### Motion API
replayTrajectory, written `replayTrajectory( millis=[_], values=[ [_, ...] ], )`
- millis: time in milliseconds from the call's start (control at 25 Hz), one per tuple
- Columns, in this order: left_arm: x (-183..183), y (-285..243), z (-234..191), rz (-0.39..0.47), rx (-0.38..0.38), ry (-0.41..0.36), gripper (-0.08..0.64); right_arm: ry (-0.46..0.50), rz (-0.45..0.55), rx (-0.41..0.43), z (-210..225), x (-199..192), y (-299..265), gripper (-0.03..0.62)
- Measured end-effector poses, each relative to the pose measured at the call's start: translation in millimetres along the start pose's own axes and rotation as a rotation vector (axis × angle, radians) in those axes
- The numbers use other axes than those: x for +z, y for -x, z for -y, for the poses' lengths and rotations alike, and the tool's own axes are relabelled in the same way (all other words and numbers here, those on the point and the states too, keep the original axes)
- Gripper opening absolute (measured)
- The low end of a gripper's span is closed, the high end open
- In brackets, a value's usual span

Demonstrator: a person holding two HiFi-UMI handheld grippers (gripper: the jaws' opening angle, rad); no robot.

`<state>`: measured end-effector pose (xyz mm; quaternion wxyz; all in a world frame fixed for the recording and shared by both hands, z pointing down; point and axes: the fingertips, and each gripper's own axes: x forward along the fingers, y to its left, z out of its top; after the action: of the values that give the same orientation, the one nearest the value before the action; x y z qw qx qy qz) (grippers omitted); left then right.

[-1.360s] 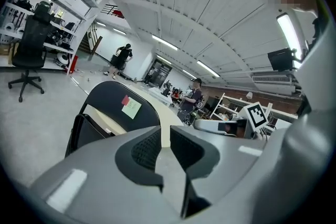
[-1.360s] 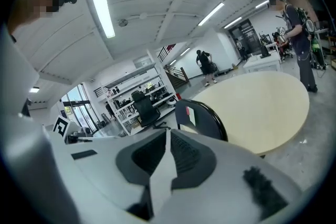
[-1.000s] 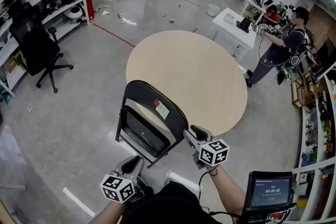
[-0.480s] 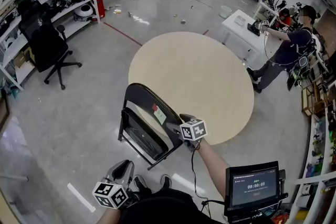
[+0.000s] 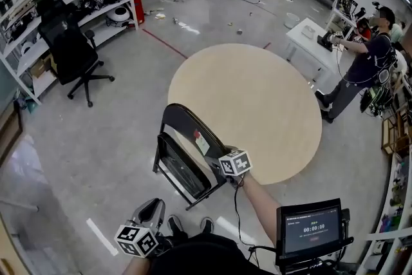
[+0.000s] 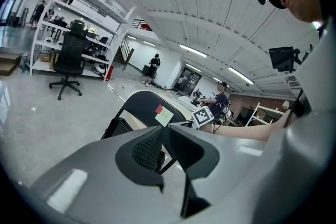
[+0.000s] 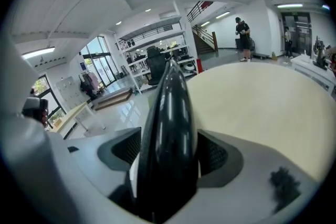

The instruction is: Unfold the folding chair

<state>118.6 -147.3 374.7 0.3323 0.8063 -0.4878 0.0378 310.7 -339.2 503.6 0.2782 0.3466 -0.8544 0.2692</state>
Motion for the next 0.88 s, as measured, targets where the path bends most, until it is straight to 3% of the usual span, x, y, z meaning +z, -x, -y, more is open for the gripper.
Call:
replayTrajectory(
  millis=[240,320,600,880],
  values=[
    [-5,9,-2,0.019,0.038,0.015,0.049,0.070,-0.056,0.035,-5,-5,5,0.278],
    [-8,8,2,0.021,0.052,0.025,0.049,0.101,-0.053,0.023,-4,-3,11,0.100],
    [-14,-7,16,0.019,0.077,0.074,0.049,0.154,-0.122,0.034,-21,-1,17,0.095],
    [-43,-5,21,0.024,0.108,0.113,0.049,0.248,-0.159,0.031,-76,-11,16,0.098]
  ],
)
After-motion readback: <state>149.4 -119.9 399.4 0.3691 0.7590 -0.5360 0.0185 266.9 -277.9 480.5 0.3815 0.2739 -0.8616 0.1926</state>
